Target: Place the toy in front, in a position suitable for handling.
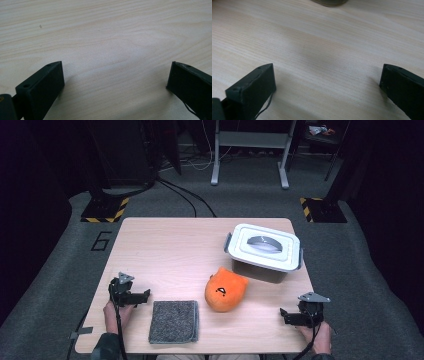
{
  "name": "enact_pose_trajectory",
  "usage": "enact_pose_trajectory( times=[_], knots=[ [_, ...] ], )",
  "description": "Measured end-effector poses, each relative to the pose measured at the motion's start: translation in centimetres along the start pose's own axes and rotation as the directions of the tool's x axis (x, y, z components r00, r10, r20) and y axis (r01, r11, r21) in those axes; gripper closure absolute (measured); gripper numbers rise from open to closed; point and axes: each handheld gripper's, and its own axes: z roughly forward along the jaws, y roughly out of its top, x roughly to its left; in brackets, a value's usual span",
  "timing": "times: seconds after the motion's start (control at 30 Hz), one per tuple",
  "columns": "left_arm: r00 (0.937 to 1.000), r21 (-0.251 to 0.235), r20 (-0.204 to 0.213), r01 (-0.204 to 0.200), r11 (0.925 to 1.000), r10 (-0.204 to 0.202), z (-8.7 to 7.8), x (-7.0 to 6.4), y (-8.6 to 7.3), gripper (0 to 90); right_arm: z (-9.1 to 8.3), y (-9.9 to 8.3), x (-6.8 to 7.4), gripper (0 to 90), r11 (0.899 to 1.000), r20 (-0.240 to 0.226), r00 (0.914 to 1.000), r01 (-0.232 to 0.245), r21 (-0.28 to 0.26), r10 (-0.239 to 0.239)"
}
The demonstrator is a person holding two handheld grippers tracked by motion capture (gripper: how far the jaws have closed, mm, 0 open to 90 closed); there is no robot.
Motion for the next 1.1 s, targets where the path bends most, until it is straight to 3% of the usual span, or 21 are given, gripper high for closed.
enact_pose_trajectory(
  times=[0.07, 0.23, 1.1],
  knots=[
    [1.0, 0.001, 0.001, -0.001, 1.0, 0.001, 0.01, 0.0, 0.03, 0.4, 0.05, 0.06, 0.14, 0.0, 1.0, 0.003, 0.9998, -0.019, 0.0, 0.019],
    [1.0, -0.003, -0.002, -0.002, 1.0, 0.002, 0.05, -0.06, 0.03, 0.4, 0.12, 0.1, 0.05, 0.0, 1.0, 0.006, 1.0, -0.001, -0.004, 0.001],
    [1.0, -0.003, -0.001, 0.002, 1.0, -0.002, 0.15, -0.03, 0.12, 0.4, 0.17, 0.33, 0.1, 0.0, 1.0, 0.013, 0.9998, -0.014, 0.012, 0.014]
  ],
)
